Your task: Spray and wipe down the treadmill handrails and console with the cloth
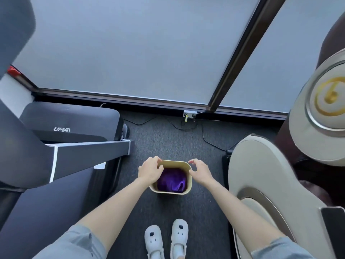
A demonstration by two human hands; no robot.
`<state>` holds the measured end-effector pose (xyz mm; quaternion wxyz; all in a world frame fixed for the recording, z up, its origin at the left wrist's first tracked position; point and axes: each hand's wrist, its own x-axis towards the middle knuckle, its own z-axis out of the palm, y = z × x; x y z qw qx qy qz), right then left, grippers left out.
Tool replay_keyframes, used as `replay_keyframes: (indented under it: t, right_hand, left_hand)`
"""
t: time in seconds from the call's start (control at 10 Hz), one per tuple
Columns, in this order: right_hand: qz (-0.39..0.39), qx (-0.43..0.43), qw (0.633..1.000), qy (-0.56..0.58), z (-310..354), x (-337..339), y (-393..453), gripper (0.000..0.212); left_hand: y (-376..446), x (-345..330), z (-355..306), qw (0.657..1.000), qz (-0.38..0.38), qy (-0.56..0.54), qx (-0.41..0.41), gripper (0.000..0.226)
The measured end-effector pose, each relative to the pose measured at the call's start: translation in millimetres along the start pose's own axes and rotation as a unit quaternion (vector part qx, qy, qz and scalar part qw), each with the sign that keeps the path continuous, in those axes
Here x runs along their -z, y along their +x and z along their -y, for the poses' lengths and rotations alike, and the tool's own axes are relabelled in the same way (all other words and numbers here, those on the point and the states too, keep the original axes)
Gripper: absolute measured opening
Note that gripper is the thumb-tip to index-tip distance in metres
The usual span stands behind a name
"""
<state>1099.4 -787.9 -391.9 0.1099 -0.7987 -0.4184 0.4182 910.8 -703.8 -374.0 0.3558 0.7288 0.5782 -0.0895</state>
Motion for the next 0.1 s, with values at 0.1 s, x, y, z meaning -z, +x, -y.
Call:
replay_keyframes:
  t: [0.1]
  right_hand:
    - [-0.023, 0.012, 1.0, -0.011, 13.3, 22.6, -4.0, 0.036]
  left_hand:
    - [-5.2, 23.9, -4.1, 0.998, -0.002, 0.068, -0.009, 0.039]
